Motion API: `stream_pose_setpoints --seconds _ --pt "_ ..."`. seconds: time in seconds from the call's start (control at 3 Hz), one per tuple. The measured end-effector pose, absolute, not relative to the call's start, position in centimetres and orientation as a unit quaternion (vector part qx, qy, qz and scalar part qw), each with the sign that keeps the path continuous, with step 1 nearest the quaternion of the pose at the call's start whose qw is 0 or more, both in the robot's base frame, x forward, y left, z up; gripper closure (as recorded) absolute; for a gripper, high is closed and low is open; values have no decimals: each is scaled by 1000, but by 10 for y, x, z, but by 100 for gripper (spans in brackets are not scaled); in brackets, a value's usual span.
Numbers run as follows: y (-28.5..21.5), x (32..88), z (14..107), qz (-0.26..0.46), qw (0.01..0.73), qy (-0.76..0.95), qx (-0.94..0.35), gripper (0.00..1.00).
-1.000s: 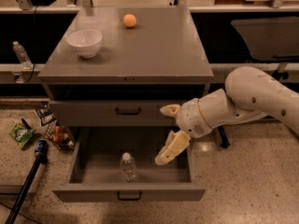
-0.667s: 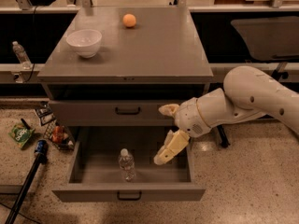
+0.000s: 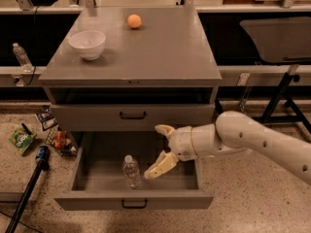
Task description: Pick water bottle from middle drawer and place on counter
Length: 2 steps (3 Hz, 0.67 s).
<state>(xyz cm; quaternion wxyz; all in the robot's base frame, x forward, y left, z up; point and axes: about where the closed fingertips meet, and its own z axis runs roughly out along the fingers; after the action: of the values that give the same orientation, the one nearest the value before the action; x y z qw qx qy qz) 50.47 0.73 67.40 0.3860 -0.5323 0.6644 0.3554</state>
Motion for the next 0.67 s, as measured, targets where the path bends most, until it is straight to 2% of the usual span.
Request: stream_pose_setpoints --seconds 0.33,0.67 --pt "31 522 615 374 413 651 -516 0" --pt "46 534 577 357 408 662 -517 0"
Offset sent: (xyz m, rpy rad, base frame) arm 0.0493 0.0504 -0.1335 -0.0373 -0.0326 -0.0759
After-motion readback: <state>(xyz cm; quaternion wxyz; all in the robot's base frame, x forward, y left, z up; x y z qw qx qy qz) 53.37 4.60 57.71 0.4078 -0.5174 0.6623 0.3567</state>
